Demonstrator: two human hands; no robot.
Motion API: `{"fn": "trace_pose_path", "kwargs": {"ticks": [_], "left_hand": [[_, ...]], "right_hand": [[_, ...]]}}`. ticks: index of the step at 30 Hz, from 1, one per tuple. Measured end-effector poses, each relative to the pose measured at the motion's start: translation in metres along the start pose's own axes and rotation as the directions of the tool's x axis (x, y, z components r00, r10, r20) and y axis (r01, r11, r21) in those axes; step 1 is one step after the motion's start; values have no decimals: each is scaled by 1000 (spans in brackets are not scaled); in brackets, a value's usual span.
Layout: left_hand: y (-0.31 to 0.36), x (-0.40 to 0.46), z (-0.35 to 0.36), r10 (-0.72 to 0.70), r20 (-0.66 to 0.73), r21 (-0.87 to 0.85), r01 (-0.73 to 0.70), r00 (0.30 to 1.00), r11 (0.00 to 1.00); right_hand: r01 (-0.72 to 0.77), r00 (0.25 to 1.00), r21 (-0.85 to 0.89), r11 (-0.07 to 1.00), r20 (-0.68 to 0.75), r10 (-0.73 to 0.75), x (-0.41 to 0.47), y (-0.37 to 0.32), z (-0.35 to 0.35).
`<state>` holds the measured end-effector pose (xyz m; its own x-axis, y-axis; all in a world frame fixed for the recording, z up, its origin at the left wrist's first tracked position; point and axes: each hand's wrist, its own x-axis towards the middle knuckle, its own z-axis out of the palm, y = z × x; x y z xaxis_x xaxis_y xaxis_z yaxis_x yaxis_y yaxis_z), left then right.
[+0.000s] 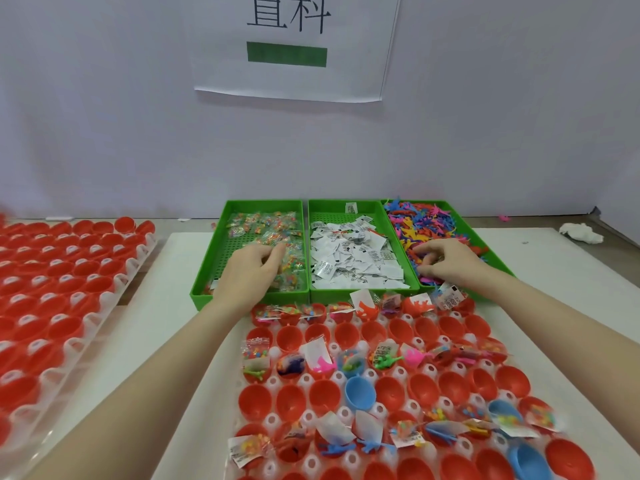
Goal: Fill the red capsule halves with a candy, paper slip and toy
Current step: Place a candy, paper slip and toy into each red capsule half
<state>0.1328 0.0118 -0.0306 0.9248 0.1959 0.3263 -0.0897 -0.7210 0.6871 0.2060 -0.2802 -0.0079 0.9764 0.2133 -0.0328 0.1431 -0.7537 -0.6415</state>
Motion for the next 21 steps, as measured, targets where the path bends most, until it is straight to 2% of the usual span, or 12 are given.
{"fn": "trace_pose_path", "kwargs": {"ticks": [4,8,13,17,19,21], "left_hand": [[1,2,-1,-38,12,3,38,999,999],[1,3,-2,-39,-5,-10,39,999,999],[2,3,-1,-83,-13,-36,82,996,996],[1,4,0,-101,-20,-25,101,995,995],[1,4,0,-106,-18,-21,105,994,994],[1,4,1,-111,-21,-26,111,994,994]], "right_hand": [[13,1000,-110,994,-22,-15,0,0,-2],[56,997,-149,987,-44,-64,-3,2,-2],[64,979,-111,992,-184,-84,-5,1,-5],[-8,983,82,997,-181,23,-2,-2,-2],[-35,975,113,993,-214,58,0,-4,-2],[-56,965,243,968,-237,115,0,-5,-3]]}}
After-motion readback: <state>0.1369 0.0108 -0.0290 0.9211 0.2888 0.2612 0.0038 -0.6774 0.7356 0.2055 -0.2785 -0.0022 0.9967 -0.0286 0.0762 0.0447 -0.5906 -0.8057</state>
